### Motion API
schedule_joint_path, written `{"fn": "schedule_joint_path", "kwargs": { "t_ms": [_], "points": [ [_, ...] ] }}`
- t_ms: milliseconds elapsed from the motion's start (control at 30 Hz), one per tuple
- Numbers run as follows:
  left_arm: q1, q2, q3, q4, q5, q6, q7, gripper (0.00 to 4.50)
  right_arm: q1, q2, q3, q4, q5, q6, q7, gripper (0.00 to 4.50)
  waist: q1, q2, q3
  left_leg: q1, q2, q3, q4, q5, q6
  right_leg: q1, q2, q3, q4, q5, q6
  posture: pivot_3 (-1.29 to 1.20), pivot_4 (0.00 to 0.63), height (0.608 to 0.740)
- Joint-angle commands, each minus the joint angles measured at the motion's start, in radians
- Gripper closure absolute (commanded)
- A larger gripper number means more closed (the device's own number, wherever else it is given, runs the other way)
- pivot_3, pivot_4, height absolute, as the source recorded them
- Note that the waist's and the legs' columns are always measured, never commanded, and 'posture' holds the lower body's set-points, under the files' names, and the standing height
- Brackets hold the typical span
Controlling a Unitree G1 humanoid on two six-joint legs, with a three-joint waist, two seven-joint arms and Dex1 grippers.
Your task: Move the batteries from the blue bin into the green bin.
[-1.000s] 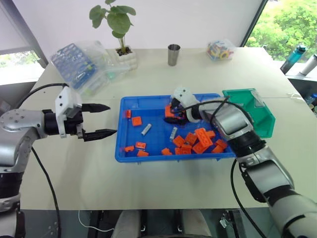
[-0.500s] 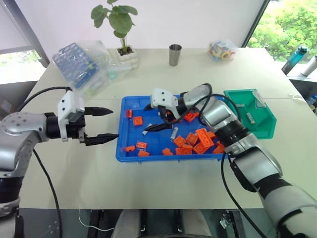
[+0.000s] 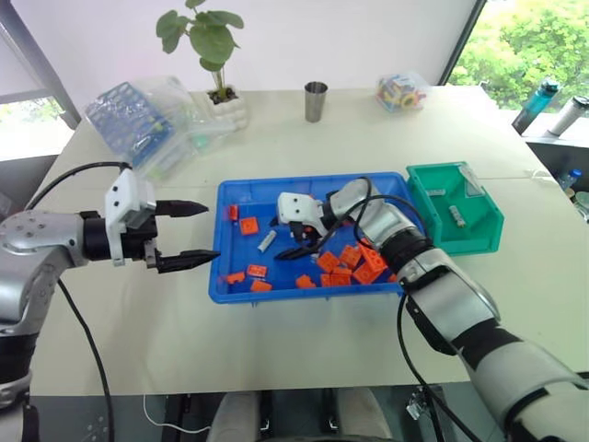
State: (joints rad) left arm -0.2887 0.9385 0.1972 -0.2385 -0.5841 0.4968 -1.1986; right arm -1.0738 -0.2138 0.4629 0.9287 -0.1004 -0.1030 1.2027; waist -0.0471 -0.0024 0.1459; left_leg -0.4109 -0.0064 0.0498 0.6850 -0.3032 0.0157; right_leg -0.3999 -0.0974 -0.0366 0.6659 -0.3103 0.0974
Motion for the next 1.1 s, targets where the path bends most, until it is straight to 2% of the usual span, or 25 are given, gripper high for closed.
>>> {"fn": "schedule_joint_path", "kwargs": {
  "t_ms": [33, 233, 267, 367, 533, 633, 733, 800, 933, 1000, 1100],
  "points": [
    [-0.001, 0.017, 0.030, -0.025, -0.019, 0.001, -0.002, 0.00, -0.023, 0.026, -0.015, 0.023, -0.023, -0.039, -0.013, 0.41, 0.000, 0.000, 0.000, 0.000, 0.000, 0.000, 0.000, 0.000, 0.000, 0.000, 0.000, 0.000, 0.000, 0.000, 0.000, 0.00, 0.150, 0.716],
    [-0.008, 0.013, 0.018, -0.019, -0.019, -0.001, 0.001, 0.00, -0.025, 0.052, -0.019, 0.079, -0.052, -0.057, -0.030, 0.41, 0.001, 0.000, 0.000, 0.001, 0.000, 0.000, 0.000, 0.000, 0.000, 0.001, 0.000, 0.000, 0.000, 0.000, 0.000, 0.00, 0.150, 0.716],
    [-0.009, 0.011, 0.017, -0.019, -0.019, -0.001, 0.003, 0.00, -0.022, 0.053, -0.021, 0.081, -0.055, -0.059, -0.026, 0.63, 0.001, 0.000, 0.000, 0.001, 0.000, 0.000, 0.000, 0.000, 0.000, 0.001, 0.000, 0.000, 0.000, 0.000, 0.000, 0.00, 0.150, 0.716],
    [-0.011, 0.008, 0.015, -0.019, -0.020, -0.001, 0.005, 0.00, -0.013, 0.049, -0.035, 0.073, -0.047, -0.047, -0.005, 1.69, 0.002, 0.000, 0.000, 0.001, 0.000, 0.000, 0.000, 0.000, 0.000, 0.001, 0.000, 0.000, 0.000, 0.000, 0.000, 0.00, 0.150, 0.716],
    [-0.014, 0.003, 0.008, -0.018, -0.018, -0.005, 0.006, 0.00, 0.015, 0.030, -0.056, 0.008, -0.025, -0.013, 0.019, 4.38, 0.002, 0.000, 0.000, 0.001, 0.000, 0.000, 0.000, 0.000, 0.000, 0.001, 0.000, 0.000, 0.000, 0.000, 0.000, 0.00, 0.150, 0.716],
    [-0.023, -0.002, -0.002, -0.016, -0.018, -0.003, 0.008, 0.00, 0.043, 0.012, -0.089, -0.080, -0.008, 0.039, 0.004, 4.43, 0.003, 0.000, 0.000, 0.001, 0.000, 0.000, 0.000, 0.000, 0.000, 0.001, 0.000, 0.000, 0.000, 0.000, 0.000, 0.00, 0.150, 0.716],
    [-0.027, -0.009, -0.013, -0.019, -0.024, 0.000, 0.007, 0.00, 0.113, -0.042, -0.150, -0.309, 0.032, 0.181, -0.024, 4.43, 0.007, 0.000, 0.000, 0.001, 0.000, 0.000, 0.000, 0.000, 0.000, 0.001, -0.001, 0.000, 0.000, 0.000, 0.000, 0.00, 0.150, 0.716],
    [-0.029, -0.018, -0.023, -0.019, -0.024, -0.003, 0.009, 0.00, 0.183, -0.093, -0.217, -0.528, 0.076, 0.347, -0.060, 4.43, 0.009, 0.000, 0.000, 0.001, 0.000, -0.001, 0.000, 0.000, 0.000, 0.001, -0.001, 0.000, 0.000, 0.000, 0.000, 0.00, 0.150, 0.716],
    [-0.048, -0.052, -0.047, -0.008, -0.018, -0.012, 0.017, 0.00, 0.332, -0.233, -0.426, -0.953, 0.162, 0.722, -0.174, 4.43, 0.023, 0.001, 0.000, 0.000, 0.000, -0.001, 0.000, 0.000, 0.000, 0.002, -0.002, 0.000, -0.001, 0.000, 0.000, 0.00, 0.150, 0.716],
    [-0.061, -0.070, -0.057, -0.003, -0.019, -0.013, 0.022, 0.00, 0.392, -0.312, -0.541, -1.072, 0.186, 0.857, -0.226, 4.43, 0.034, 0.001, 0.000, 0.000, 0.000, -0.001, 0.000, 0.000, 0.000, 0.002, -0.002, 0.000, -0.001, 0.000, 0.000, 0.00, 0.150, 0.716],
    [-0.075, -0.087, -0.074, -0.003, -0.022, -0.012, 0.014, 0.00, 0.507, -0.467, -0.711, -1.145, 0.170, 0.955, -0.299, 4.43, 0.044, 0.000, 0.001, 0.000, -0.001, -0.001, 0.000, 0.000, 0.000, 0.002, -0.003, 0.000, -0.002, 0.000, 0.000, 0.00, 0.150, 0.716]
  ]
}}
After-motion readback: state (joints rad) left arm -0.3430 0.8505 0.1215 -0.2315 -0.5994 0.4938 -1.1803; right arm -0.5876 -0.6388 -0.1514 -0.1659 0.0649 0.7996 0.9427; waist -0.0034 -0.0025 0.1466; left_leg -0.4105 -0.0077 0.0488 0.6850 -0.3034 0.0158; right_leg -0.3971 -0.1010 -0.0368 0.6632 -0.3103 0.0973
